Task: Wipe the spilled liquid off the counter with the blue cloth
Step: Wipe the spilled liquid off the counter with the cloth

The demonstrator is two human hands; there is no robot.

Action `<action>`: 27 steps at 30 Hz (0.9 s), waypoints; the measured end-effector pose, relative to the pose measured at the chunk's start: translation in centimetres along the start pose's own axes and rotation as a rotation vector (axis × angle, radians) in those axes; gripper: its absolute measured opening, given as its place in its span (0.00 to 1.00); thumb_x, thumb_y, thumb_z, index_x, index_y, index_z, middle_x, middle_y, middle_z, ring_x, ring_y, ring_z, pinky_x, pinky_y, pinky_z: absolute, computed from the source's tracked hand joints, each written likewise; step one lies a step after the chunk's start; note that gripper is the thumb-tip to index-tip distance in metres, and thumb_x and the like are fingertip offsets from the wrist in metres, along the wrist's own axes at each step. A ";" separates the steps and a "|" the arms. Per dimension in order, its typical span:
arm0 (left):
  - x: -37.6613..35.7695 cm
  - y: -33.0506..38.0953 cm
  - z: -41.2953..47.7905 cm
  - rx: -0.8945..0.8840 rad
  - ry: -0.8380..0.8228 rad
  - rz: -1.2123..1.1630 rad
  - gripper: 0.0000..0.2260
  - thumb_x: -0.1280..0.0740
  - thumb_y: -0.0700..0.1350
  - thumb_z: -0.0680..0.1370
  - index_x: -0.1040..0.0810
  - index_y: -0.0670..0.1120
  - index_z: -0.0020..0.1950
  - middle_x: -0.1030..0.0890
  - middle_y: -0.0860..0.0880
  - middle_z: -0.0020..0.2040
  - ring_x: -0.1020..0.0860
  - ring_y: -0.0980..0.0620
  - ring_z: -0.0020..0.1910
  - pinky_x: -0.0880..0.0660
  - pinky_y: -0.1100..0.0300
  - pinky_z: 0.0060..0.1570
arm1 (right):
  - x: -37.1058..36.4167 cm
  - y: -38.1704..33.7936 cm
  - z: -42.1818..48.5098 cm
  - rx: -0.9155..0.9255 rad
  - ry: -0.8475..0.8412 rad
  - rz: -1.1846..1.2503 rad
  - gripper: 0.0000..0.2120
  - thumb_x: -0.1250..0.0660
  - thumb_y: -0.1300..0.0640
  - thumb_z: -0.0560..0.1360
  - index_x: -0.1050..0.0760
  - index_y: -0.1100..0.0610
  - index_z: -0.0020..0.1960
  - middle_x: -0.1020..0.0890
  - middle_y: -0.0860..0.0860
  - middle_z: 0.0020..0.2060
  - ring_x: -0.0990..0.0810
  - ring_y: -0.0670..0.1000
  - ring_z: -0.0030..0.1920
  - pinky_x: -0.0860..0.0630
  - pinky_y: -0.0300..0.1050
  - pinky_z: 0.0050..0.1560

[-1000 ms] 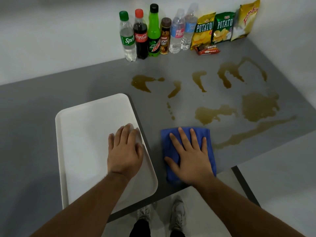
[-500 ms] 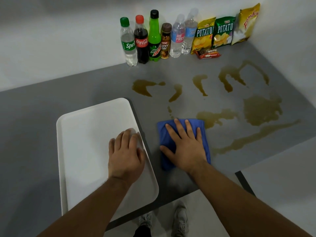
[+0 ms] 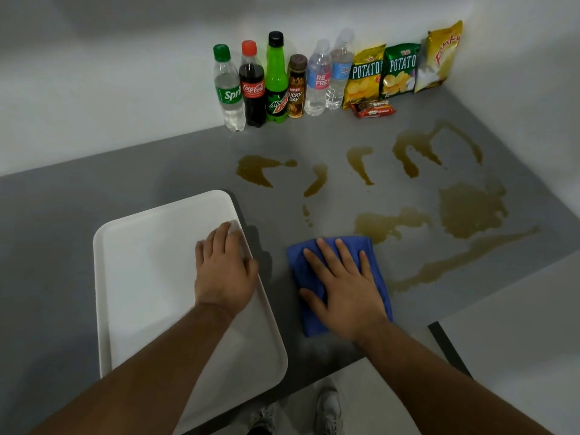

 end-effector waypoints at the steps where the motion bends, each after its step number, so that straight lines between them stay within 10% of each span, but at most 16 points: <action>1: 0.0 -0.2 0.4 0.000 0.000 0.000 0.28 0.41 0.56 0.82 0.41 0.47 0.80 0.41 0.45 0.82 0.44 0.42 0.82 0.49 0.41 0.81 | 0.2 0.2 1.2 -0.026 -0.003 -0.002 0.37 0.60 0.26 0.79 0.62 0.39 0.83 0.62 0.43 0.84 0.67 0.53 0.82 0.63 0.67 0.80; 27: -1.4 -0.2 2.4 -0.035 0.051 0.040 0.29 0.49 0.58 0.82 0.43 0.47 0.81 0.41 0.46 0.83 0.48 0.46 0.83 0.51 0.41 0.81 | 0.9 -1.7 10.2 -0.014 -0.050 -0.016 0.39 0.60 0.26 0.77 0.65 0.41 0.82 0.64 0.46 0.83 0.67 0.57 0.82 0.66 0.69 0.78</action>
Point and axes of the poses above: each hand's wrist, its own z-axis towards the middle knuckle, its own x-axis out of the back of the hand, y = z × x, the point moved 10 cm from there along z, towards the middle knuckle
